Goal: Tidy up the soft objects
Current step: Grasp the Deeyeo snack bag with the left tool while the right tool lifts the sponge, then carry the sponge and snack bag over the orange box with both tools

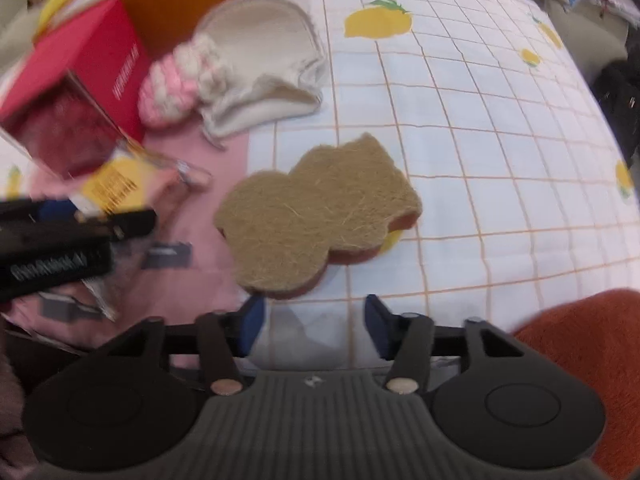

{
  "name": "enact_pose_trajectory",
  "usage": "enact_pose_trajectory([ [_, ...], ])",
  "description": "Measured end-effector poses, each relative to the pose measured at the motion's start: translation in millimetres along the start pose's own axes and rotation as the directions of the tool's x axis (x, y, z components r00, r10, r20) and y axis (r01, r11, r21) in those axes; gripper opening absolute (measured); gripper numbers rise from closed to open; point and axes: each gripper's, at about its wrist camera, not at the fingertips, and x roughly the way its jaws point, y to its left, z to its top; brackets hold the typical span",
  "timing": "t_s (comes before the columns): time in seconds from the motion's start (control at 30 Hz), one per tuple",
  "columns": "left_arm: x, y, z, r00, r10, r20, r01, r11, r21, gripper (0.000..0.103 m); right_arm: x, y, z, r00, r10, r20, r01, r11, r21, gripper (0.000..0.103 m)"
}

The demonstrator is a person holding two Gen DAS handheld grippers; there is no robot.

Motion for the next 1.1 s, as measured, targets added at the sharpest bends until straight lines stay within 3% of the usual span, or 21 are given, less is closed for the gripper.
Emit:
enact_pose_trajectory([
  [0.13, -1.3, -4.3, -4.6, 1.000, 0.028, -0.002, -0.028, 0.998, 0.059, 0.076, 2.6, 4.4, -3.7, 0.999, 0.037, 0.029, -0.037, 0.999, -0.015, 0.068],
  [0.33, 0.6, -14.5, -16.0, 0.994, 0.106, 0.008, -0.106, 0.975, 0.197, 0.080, 19.9, 9.4, -1.1, 0.999, 0.020, 0.046, -0.020, 1.000, -0.007, 0.060],
  [0.43, 9.3, -15.6, -20.1, 0.993, 0.119, -0.004, -0.115, 0.968, 0.222, 0.080, 22.3, 7.4, 0.8, 0.999, 0.013, 0.052, -0.013, 1.000, 0.006, 0.057],
  [0.57, 15.6, -10.1, -22.2, 0.993, 0.118, -0.018, -0.112, 0.973, 0.201, 0.077, 25.6, 6.2, 1.3, 0.998, 0.034, 0.054, -0.035, 0.999, 0.013, 0.050],
  [0.63, 14.4, -9.1, -21.8, 0.994, 0.110, -0.018, -0.104, 0.975, 0.195, 0.065, 24.2, 6.2, 1.4, 0.997, 0.037, 0.064, -0.038, 0.999, 0.011, 0.050],
  [0.73, 11.7, -9.7, -22.1, 0.993, 0.121, -0.013, -0.116, 0.974, 0.194, 0.058, 22.8, 6.8, 1.2, 0.996, 0.048, 0.073, -0.049, 0.999, 0.006, 0.049],
  [0.93, -5.9, -5.0, -18.2, 0.995, 0.097, 0.023, -0.099, 0.985, 0.143, 0.055, 5.3, 11.8, -0.1, 0.990, 0.017, 0.140, -0.011, 0.999, -0.039, 0.048],
  [1.1, -34.7, -4.8, -10.6, 0.997, 0.027, 0.079, -0.033, 0.996, 0.086, 0.055, -17.5, 10.8, 1.1, 0.978, 0.018, 0.209, -0.003, 0.998, -0.070, 0.048],
])
